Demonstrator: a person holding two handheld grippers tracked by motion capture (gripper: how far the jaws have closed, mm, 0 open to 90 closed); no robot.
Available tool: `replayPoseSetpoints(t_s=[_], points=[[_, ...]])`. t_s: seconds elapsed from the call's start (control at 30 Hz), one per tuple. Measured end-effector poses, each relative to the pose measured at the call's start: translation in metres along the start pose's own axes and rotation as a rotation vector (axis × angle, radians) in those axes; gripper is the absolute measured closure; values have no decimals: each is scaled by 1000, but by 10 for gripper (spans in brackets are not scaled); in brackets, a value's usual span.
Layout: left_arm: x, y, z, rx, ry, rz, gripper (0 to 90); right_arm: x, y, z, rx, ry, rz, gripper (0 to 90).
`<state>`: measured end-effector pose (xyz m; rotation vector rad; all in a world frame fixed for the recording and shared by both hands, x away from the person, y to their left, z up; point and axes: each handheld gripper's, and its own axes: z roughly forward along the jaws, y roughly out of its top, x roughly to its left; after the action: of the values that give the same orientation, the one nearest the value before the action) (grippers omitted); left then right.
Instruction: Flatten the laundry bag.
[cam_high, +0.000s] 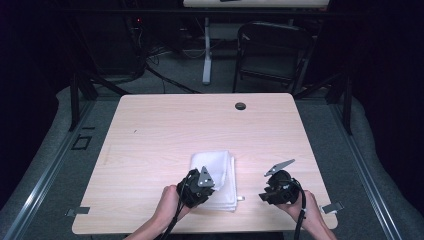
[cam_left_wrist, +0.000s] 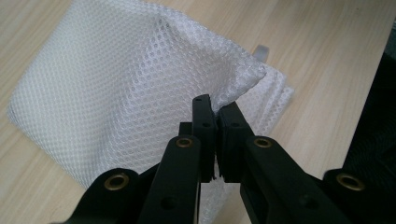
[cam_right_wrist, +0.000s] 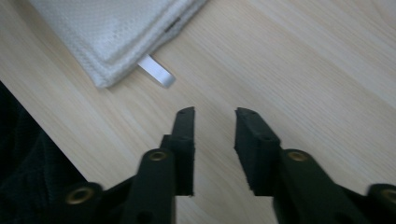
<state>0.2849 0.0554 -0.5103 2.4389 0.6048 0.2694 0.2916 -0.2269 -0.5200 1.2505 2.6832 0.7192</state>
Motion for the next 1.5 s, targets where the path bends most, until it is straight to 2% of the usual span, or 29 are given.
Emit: replayPoseSetpoints(t_s=[0.07, 0.1, 0.13, 0.17, 0.27, 0.4, 0.43, 0.5, 0.53, 0.57, 0.6, 0.63, 0.67, 0.73, 0.77, 0.87, 0.9, 0.93, 1.0, 1.03, 1.07, 1.13, 1.17, 1.2, 1.23, 1.27, 1.5], points=[[0, 0, 0, 3, 7, 2, 879, 2, 2, 1, 3, 2, -8, 736], [1, 0, -1, -1, 6, 1, 879, 4, 4, 2, -5, 11, -12, 770], [0, 0, 0, -4, 9, 0, 879, 7, 8, 4, 1, 1, -32, 811], [-1, 0, 0, -10, 14, 1, 879, 12, 14, 6, -19, 6, -36, 853], [-2, 0, -1, -14, 17, 2, 879, 15, 23, 10, -26, 19, -45, 884], [-1, 0, -2, -18, 16, -3, 880, 18, 34, 21, -22, 24, -54, 900], [-1, -1, -3, -31, 5, -29, 880, 19, 37, 24, -19, 26, -60, 900], [0, -2, -3, -24, -10, -35, 880, 22, 43, 30, -36, 30, -53, 900], [-1, -2, -3, -31, -2, -39, 881, 22, 47, 31, -6, 29, -84, 900], [-1, -2, -3, -31, -2, -39, 880, 25, 49, 35, -37, 33, -62, 900], [-1, -2, -3, -27, 6, -31, 880, 26, 52, 37, -16, 27, -81, 900], [-2, -2, -3, -34, 5, -32, 880, 29, 55, 41, -27, 21, -73, 900], [-2, -2, -3, -34, 5, -32, 880, 28, 57, 42, -19, 23, -92, 900], [-2, -3, -4, -38, 15, -32, 880, 29, 59, 45, -27, 30, -98, 900], [-2, -3, -4, -40, 14, -35, 880, 32, 62, 53, -50, 32, -88, 900], [-2, -3, -6, -47, 23, -37, 881, 34, 65, 59, -42, 37, -95, 900], [-2, -3, -6, -46, 24, -39, 881, 36, 69, 64, -8, 53, -126, 900], [-2, -3, -7, -49, 24, -41, 881, 38, 68, 67, -23, 53, -110, 900], [-1, -4, -8, -47, 30, -38, 881, 38, 69, 69, -16, 56, -110, 900], [-1, -4, -9, -52, 32, -43, 881, 38, 71, 70, 10, 52, -132, 900], [0, -5, -10, -50, 38, -44, 882, 39, 70, 73, -7, 57, -116, 900], [1, -7, -14, -59, 50, -52, 883, 38, 68, 74, -6, 61, -110, 900], [2, -8, -16, -61, 53, -54, 883, 36, 68, 73, 14, 61, -126, 900], [4, -9, -19, -69, 59, -59, 883, 36, 68, 73, 14, 61, -126, 900], [6, -11, -23, -74, 68, -65, 884, 36, 67, 74, -5, 67, -103, 900], [9, -14, -28, -83, 84, -77, 884, 37, 67, 74, -4, 65, -104, 900], [19, -23, -41, -104, 124, -103, 887, 37, 65, 72, 22, 58, -120, 900]])
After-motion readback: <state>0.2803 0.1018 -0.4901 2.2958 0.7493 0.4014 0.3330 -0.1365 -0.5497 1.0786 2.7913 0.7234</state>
